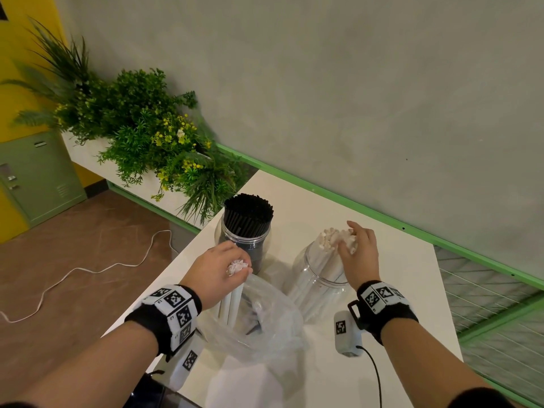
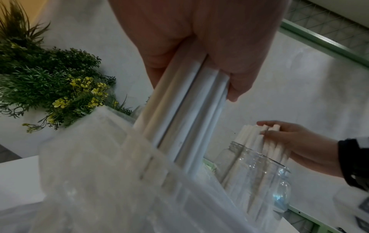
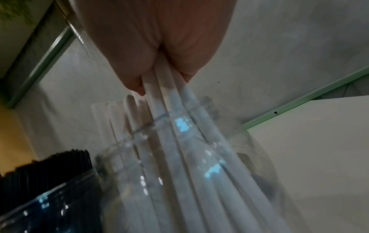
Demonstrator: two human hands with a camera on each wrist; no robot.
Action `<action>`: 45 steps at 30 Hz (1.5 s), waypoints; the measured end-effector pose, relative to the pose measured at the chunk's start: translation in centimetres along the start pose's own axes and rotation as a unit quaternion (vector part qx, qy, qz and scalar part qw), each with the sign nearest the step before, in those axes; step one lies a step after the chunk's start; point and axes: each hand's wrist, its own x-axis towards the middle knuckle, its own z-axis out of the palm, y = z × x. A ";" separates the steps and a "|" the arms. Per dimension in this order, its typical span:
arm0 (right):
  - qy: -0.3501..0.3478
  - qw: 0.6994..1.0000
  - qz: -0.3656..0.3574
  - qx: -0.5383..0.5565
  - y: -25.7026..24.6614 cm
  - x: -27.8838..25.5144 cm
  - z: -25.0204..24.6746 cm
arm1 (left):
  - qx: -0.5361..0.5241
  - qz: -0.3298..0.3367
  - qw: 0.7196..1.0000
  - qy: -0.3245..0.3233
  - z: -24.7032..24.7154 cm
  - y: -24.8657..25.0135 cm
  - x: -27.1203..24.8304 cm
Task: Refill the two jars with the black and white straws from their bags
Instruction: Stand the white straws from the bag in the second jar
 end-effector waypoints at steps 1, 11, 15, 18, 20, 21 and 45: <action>0.014 1.000 -0.002 0.013 -0.1 0.2 -0.1 | -0.001 -0.001 1.000 0.000 0.0 0.0 0.0; 0.017 0.999 -0.001 0.032 1.4 -0.9 -0.7 | -0.006 -0.001 1.000 0.003 -0.1 -0.2 0.1; -0.029 0.993 -0.108 -0.036 2.4 -3.7 -1.6 | -0.006 -0.002 1.000 0.003 -0.1 -0.3 0.2; -0.071 0.983 -0.140 -0.095 3.8 -5.2 -2.0 | -0.005 0.000 1.000 0.003 -0.1 -0.3 0.1; -0.090 0.974 -0.144 -0.151 4.2 -5.3 -2.0 | -0.004 0.001 1.000 0.003 -0.1 -0.4 0.1; -0.100 0.966 -0.148 -0.187 4.2 -5.1 -2.0 | -0.003 0.002 1.000 0.003 -0.1 -0.4 0.1; -0.116 0.938 -0.120 -0.302 -0.1 2.8 1.9 | -0.010 -0.008 1.000 -0.008 -0.3 -0.1 0.3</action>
